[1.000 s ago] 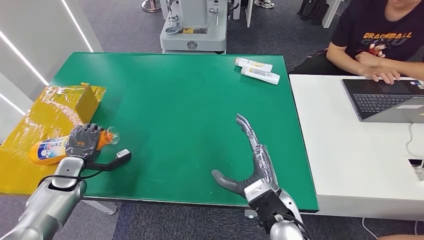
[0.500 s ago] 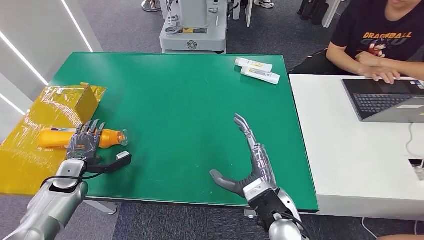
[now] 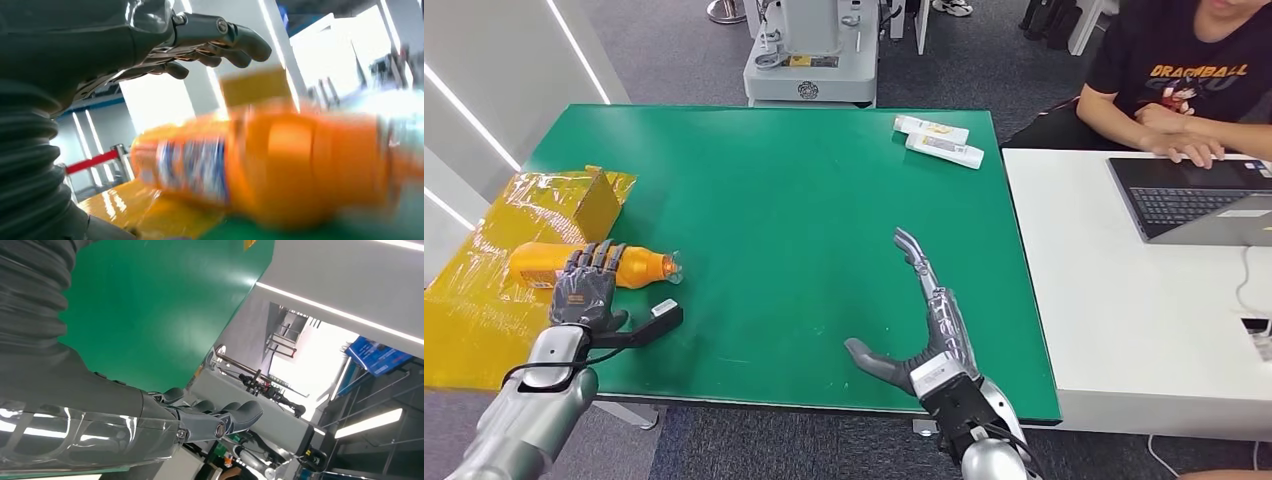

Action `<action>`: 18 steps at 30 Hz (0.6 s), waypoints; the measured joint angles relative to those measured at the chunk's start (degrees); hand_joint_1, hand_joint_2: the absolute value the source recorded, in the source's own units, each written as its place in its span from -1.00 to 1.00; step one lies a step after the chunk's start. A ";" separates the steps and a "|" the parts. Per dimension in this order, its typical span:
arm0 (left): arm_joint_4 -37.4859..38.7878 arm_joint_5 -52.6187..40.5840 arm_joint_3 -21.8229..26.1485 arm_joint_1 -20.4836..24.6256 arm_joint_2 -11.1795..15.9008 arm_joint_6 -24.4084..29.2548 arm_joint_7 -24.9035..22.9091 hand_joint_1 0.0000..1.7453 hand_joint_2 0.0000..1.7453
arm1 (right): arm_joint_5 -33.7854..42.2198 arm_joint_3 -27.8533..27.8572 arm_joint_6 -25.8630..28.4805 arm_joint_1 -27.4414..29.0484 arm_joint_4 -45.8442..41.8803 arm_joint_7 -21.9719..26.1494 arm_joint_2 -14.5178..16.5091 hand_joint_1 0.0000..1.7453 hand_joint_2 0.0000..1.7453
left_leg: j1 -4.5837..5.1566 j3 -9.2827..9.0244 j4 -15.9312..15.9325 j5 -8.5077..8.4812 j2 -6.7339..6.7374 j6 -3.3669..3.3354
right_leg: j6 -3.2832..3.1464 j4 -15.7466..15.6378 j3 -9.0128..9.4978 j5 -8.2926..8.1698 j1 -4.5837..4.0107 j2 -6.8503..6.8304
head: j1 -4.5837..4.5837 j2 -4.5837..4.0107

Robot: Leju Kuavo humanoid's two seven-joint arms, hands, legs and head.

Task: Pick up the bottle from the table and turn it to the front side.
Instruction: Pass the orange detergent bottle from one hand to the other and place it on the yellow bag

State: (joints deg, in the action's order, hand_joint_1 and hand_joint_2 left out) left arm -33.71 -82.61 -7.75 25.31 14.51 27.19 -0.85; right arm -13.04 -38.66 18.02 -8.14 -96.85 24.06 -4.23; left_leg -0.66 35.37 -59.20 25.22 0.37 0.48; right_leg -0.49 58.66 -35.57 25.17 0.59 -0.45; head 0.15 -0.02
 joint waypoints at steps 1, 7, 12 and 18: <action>-0.87 0.92 0.62 -0.40 -0.20 2.16 0.79 -1.00 1.00 | -0.01 -0.01 0.07 0.02 0.00 -0.04 -0.01 -1.00 1.00 | 0.00 0.01 0.00 0.00 0.00 0.00 | 0.00 0.00 0.00 0.00 0.00 -0.01 | 0.00 0.00; -13.88 8.39 5.97 -4.68 -2.53 12.47 10.51 -1.00 1.00 | -0.02 -0.08 0.54 0.03 0.09 -0.09 -0.05 -1.00 1.00 | 0.01 0.03 0.00 0.02 0.02 0.02 | 0.01 -0.02 -0.01 0.00 0.01 0.03 | 0.01 0.00; -27.18 21.57 13.99 -6.68 -8.12 12.92 32.22 -1.00 1.00 | 0.67 -0.57 1.52 -0.26 0.54 -0.25 -0.09 -1.00 1.00 | 0.01 0.07 -0.02 0.02 -0.02 0.01 | 0.00 -0.04 -0.03 0.00 0.01 -0.05 | 0.01 0.00; -42.94 41.76 17.26 -6.39 -14.24 13.05 40.99 -1.00 1.00 | 1.75 -1.64 3.45 -0.82 1.51 0.27 -0.41 -1.00 1.00 | 0.01 0.04 -0.02 0.02 -0.01 0.01 | -0.07 -0.04 -0.01 -0.05 0.01 -0.04 | 0.01 0.00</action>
State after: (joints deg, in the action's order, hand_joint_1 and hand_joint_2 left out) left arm -76.65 -40.85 9.51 18.92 0.28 40.24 40.14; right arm -11.28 -40.31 21.47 -8.96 -95.33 24.34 -4.64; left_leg -0.65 35.42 -59.22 25.24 0.35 0.49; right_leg -0.55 58.62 -35.58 25.12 0.60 -0.50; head 0.16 -0.02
